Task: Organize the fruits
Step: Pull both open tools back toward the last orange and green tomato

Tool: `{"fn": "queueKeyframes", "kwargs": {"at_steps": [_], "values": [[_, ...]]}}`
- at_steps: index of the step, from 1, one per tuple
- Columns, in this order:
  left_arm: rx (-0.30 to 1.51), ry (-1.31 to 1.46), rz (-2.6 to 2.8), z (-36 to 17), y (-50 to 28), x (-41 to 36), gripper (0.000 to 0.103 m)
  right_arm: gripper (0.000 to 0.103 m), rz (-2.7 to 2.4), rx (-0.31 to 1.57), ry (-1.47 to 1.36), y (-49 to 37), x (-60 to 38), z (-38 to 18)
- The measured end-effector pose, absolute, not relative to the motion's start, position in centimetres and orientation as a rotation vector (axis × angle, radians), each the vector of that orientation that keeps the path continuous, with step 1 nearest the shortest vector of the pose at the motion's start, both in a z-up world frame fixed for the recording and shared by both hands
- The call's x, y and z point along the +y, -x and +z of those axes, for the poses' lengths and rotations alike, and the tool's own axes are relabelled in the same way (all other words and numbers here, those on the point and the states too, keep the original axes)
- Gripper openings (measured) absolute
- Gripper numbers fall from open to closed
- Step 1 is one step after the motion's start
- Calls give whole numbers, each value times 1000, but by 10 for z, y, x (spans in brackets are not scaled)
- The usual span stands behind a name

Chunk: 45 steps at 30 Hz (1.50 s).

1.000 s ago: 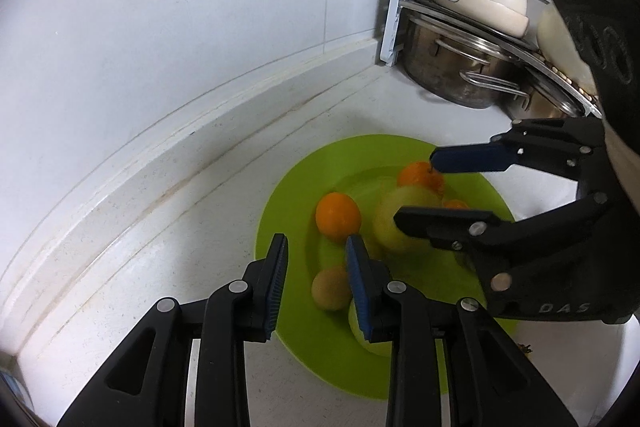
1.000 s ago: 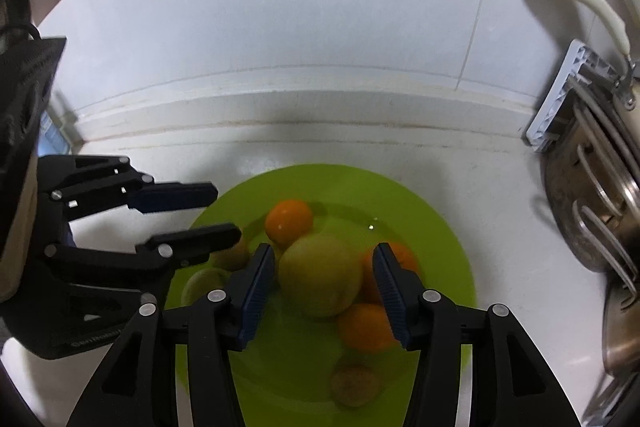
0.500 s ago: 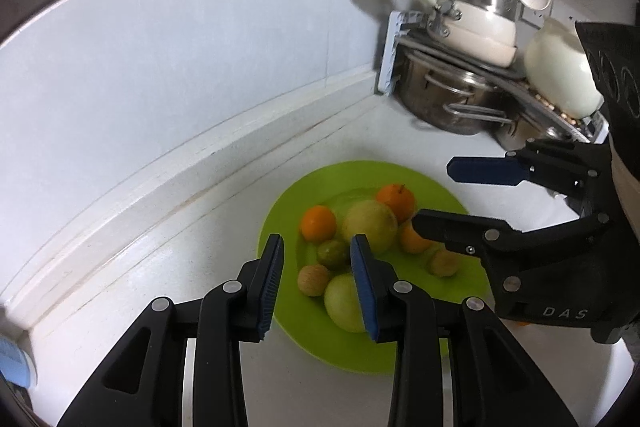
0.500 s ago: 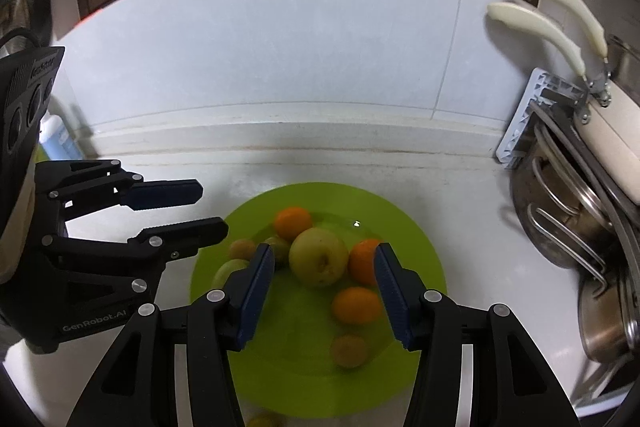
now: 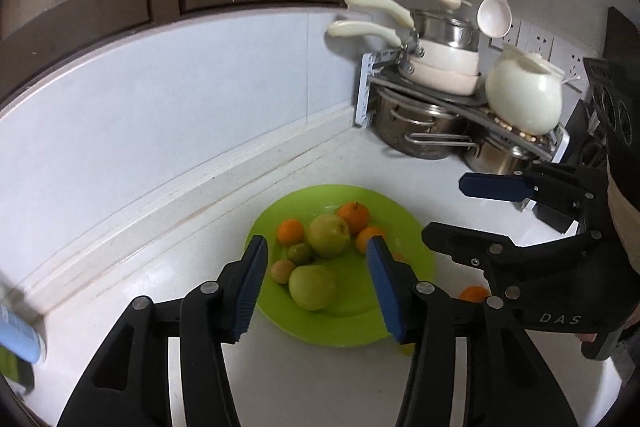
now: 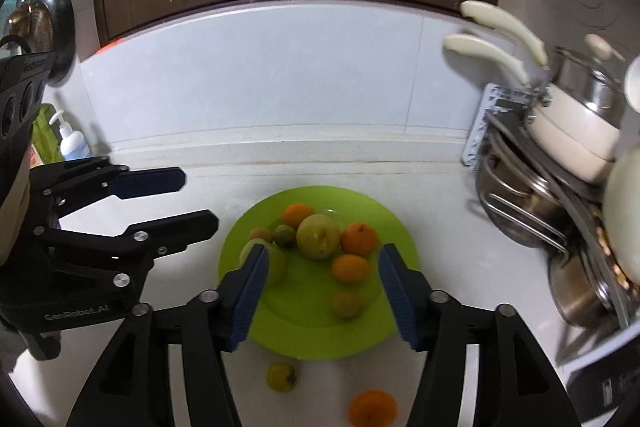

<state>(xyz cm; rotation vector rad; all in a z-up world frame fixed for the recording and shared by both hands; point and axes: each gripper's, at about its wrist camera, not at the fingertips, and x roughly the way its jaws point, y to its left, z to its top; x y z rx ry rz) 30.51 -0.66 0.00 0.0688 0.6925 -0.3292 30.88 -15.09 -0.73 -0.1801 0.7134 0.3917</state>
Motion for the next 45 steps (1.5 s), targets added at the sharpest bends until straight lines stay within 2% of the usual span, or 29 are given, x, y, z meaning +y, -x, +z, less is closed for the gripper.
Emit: {"fn": "queueKeyframes", "kwargs": {"at_steps": [6, 9, 19, 37, 45], "values": [[665, -47, -341, 12, -272, -13, 64, 60, 355, 678, 175, -277, -162, 2], [653, -41, -350, 16, -258, -18, 69, 65, 333, 658, 166, -258, -170, 6], [619, -67, -346, 20, -223, -36, 80, 66, 261, 616, 133, -215, -198, 11], [688, -140, -341, -34, -206, -68, 81, 66, 235, 751, 86, -203, -236, -49], [802, -136, -364, -73, -227, -73, 69, 66, 256, 810, 103, -219, -234, -77]]}}
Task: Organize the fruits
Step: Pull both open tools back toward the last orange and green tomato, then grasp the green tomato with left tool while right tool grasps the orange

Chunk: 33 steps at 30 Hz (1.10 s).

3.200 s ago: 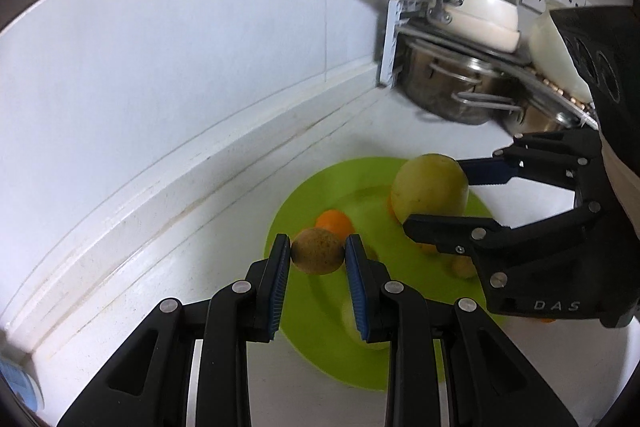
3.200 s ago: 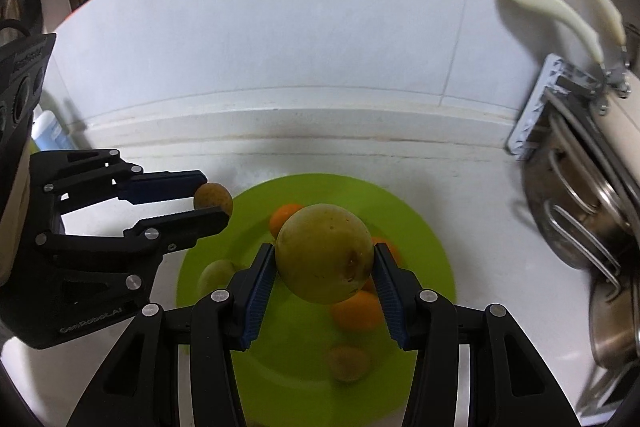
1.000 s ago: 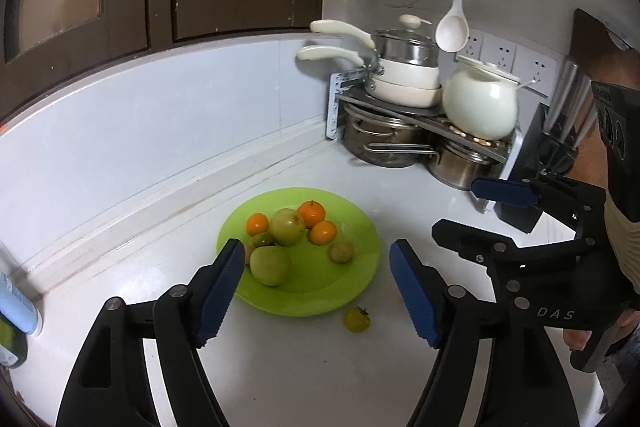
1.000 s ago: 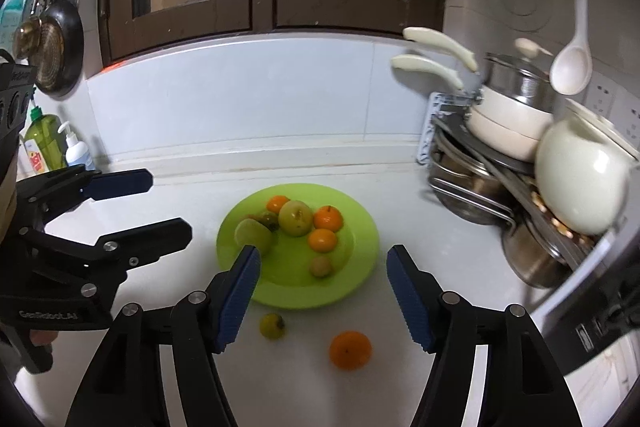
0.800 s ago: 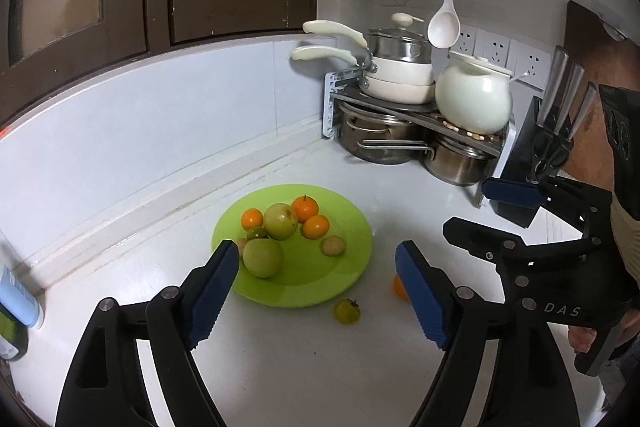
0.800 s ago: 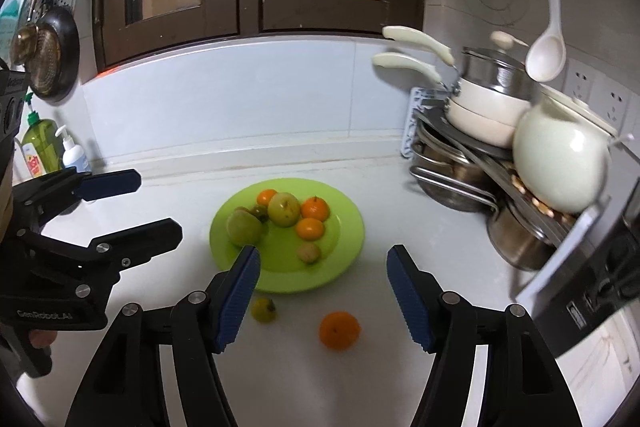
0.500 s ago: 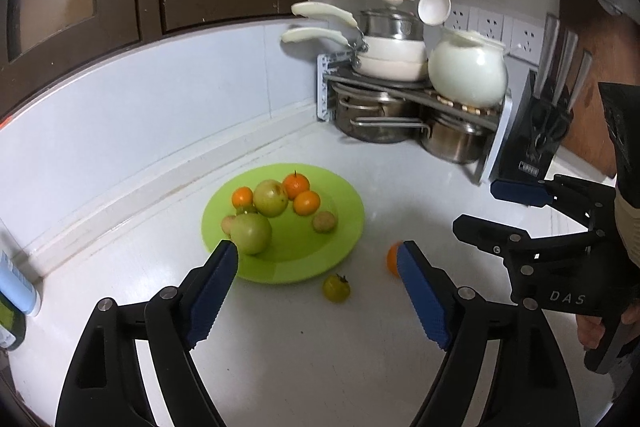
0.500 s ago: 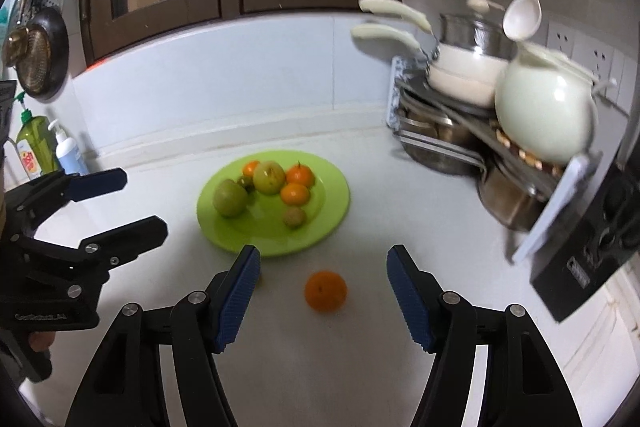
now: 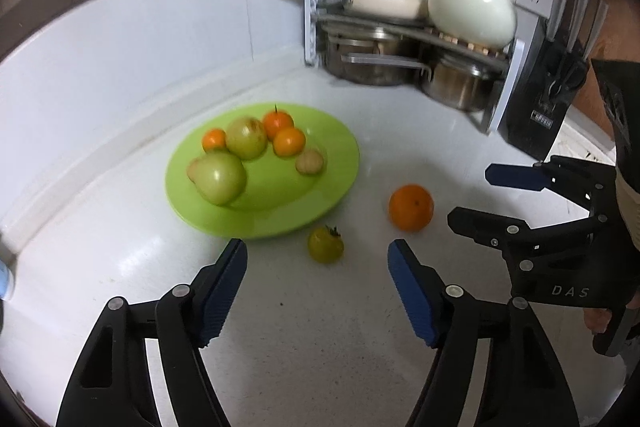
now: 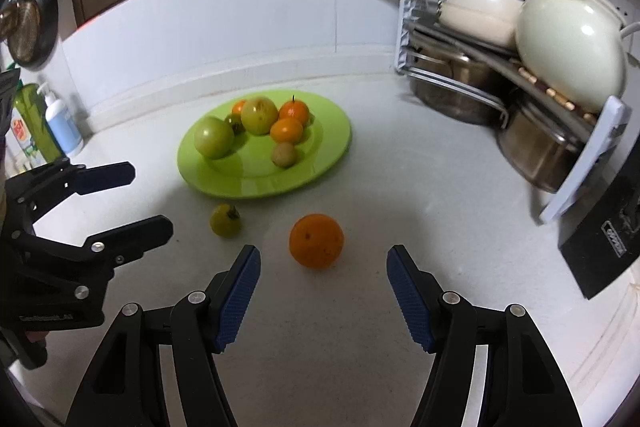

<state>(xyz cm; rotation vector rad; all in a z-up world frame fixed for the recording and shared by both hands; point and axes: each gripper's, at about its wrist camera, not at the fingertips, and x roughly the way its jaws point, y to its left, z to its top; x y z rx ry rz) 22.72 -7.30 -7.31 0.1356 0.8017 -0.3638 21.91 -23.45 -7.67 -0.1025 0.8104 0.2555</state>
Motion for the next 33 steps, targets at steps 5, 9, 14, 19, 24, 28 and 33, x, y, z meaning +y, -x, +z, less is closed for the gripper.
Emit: {"fn": "queueKeyframes", "kwargs": {"at_steps": [5, 9, 14, 19, 24, 28, 33], "values": [[868, -125, -375, -92, -246, -78, 63, 66, 276, 854, 91, -235, -234, -94], [910, -121, -386, -105, -260, -85, 59, 66, 283, 880, 84, -247, -235, -103], [936, -122, -390, -113, -269, -93, 52, 66, 286, 898, 95, -258, -232, -110], [954, -124, -390, -119, -277, -98, 46, 62, 295, 916, 107, -264, -228, -116], [968, -141, -397, -124, -281, -100, 36, 56, 307, 934, 98, -270, -226, -121], [974, -138, -399, -126, -283, -100, 30, 47, 316, 940, 95, -271, -225, -122], [972, -135, -399, -126, -283, -99, 29, 43, 321, 940, 94, -271, -223, -122]]}}
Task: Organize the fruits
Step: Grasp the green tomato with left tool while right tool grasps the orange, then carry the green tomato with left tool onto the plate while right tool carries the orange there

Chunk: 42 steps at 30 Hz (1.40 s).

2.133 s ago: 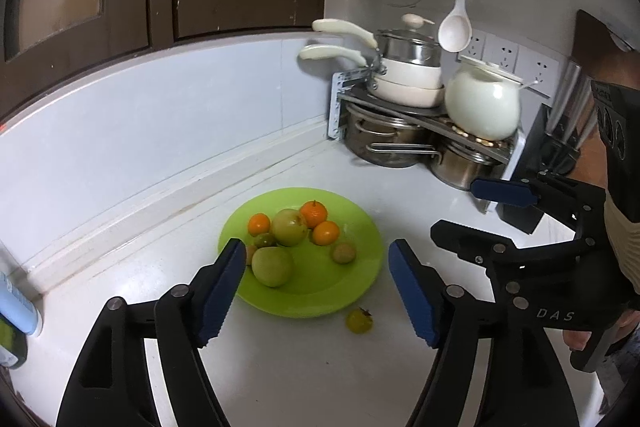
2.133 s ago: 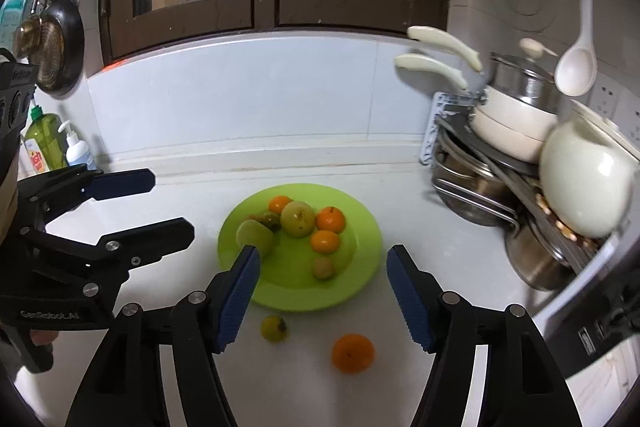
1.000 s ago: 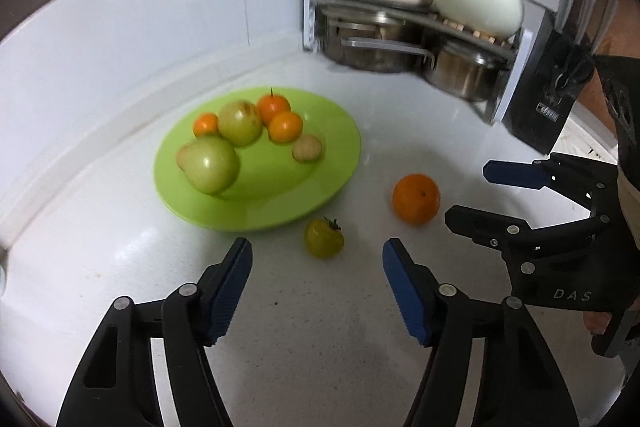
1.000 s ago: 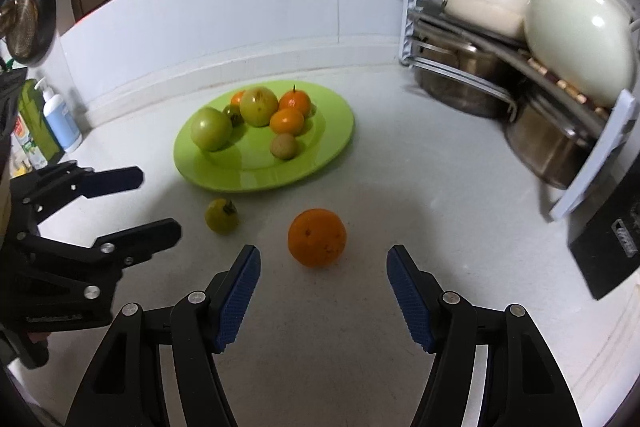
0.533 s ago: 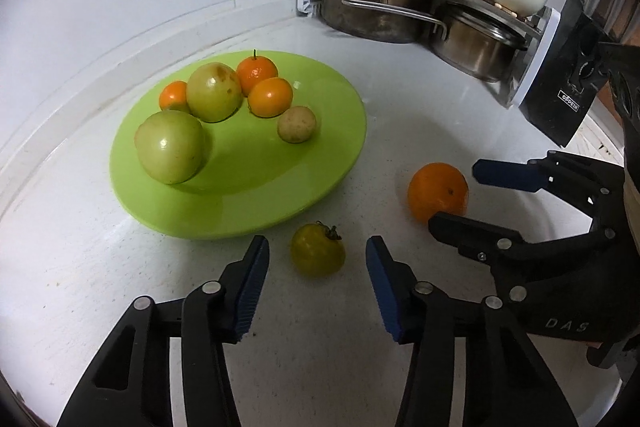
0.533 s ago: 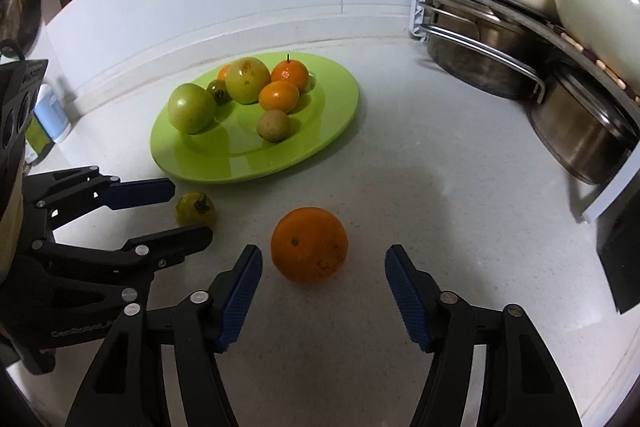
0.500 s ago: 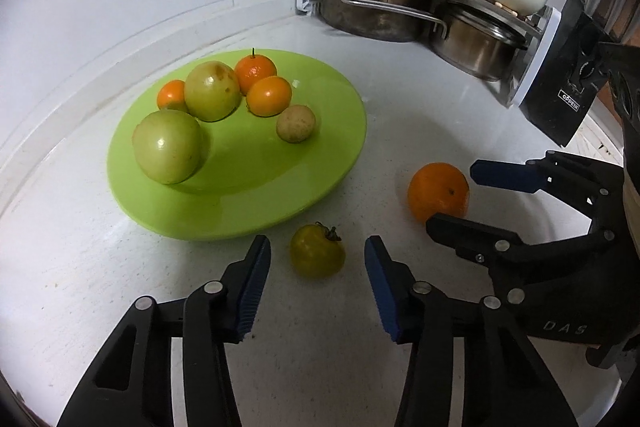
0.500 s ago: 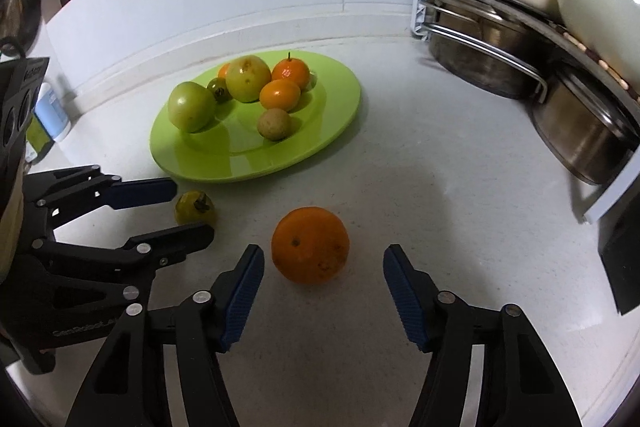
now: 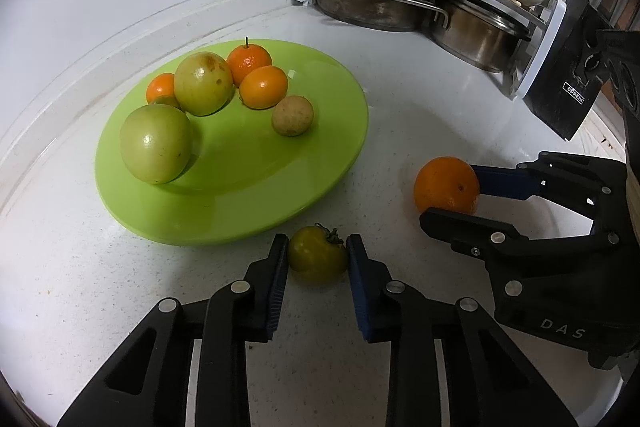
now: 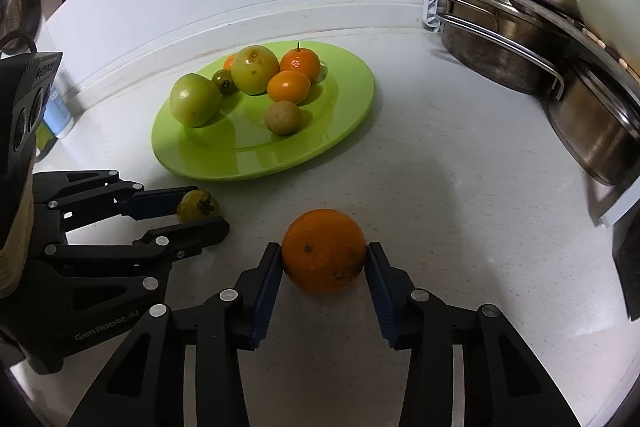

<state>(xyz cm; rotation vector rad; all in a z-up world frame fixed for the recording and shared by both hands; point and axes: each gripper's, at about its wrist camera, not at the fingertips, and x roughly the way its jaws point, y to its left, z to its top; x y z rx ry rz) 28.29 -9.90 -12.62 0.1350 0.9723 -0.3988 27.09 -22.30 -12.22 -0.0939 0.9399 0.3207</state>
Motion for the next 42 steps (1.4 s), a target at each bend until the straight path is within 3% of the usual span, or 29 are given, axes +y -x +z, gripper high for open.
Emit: {"fn": "queueKeyframes", "kwargs": {"at_steps": [24, 42], "values": [[806, -127, -357, -73, -246, -77, 29, 43, 354, 802, 91, -248, -218, -69], [726, -121, -302, -46, -291, -67, 29, 43, 369, 727, 136, -298, -205, -41]]}}
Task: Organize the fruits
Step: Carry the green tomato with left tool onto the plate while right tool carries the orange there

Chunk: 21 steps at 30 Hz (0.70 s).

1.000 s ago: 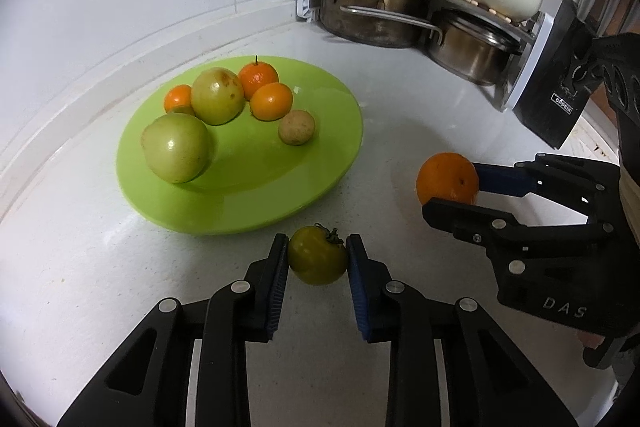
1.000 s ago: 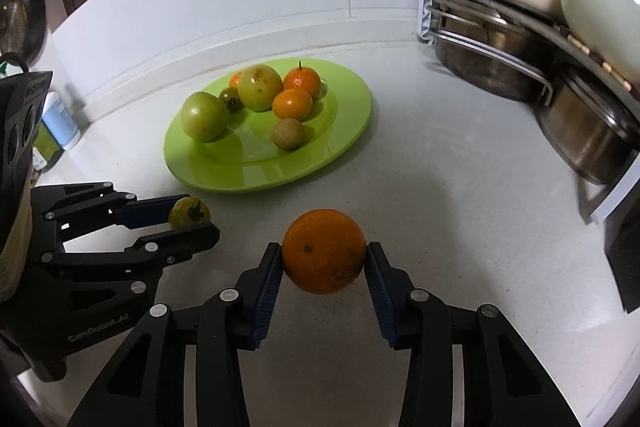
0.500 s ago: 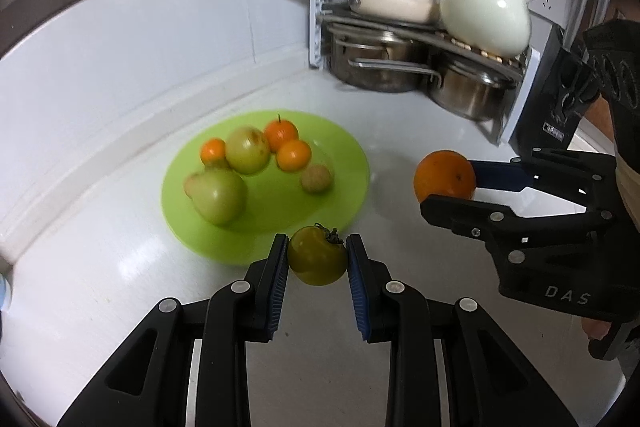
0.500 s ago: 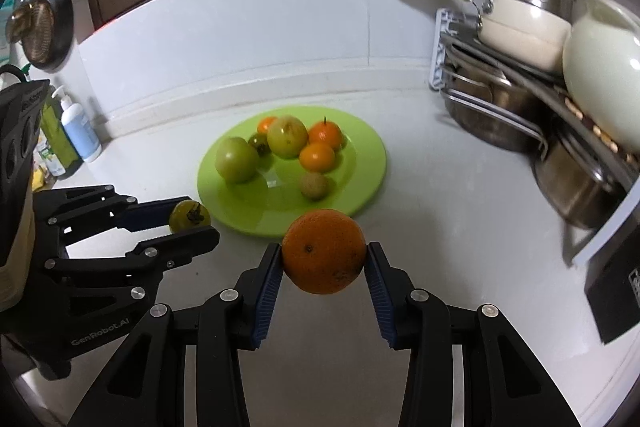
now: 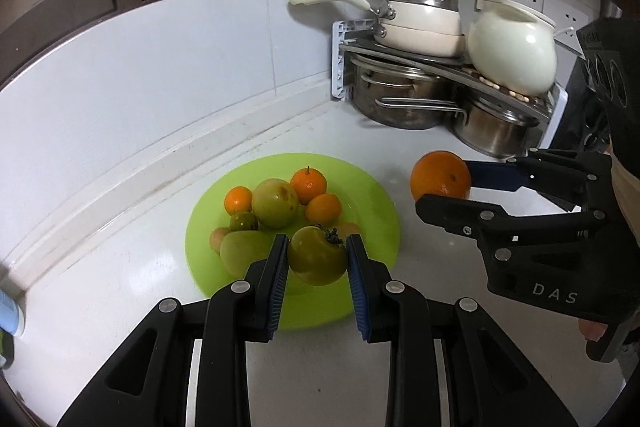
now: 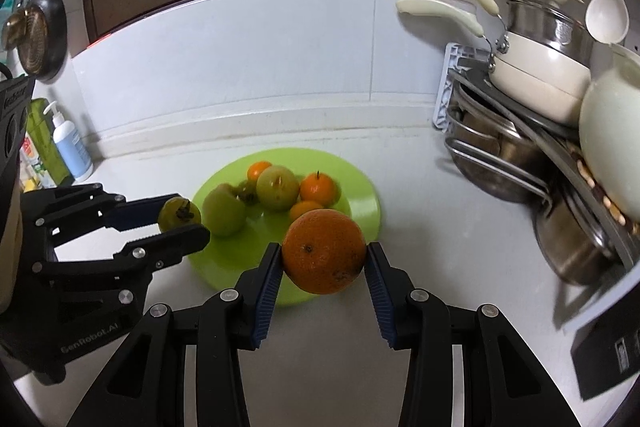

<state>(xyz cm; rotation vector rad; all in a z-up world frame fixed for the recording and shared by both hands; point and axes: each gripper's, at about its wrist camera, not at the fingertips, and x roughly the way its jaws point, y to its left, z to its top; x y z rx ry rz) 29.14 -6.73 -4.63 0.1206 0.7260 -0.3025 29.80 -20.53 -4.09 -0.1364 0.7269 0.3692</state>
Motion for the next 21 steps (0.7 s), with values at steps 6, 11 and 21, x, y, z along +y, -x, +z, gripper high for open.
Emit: {"fn": "queueKeyframes", "kwargs": {"at_steps": [6, 11, 21], "values": [[765, -113, -302, -57, -313, -68, 29, 43, 384, 755, 130, -325, -200, -48], [799, -122, -293, -68, -329, -71, 29, 43, 401, 801, 136, -346, -195, -62], [836, -146, -289, -82, -353, -73, 29, 43, 398, 851, 145, -368, -190, -82]]}}
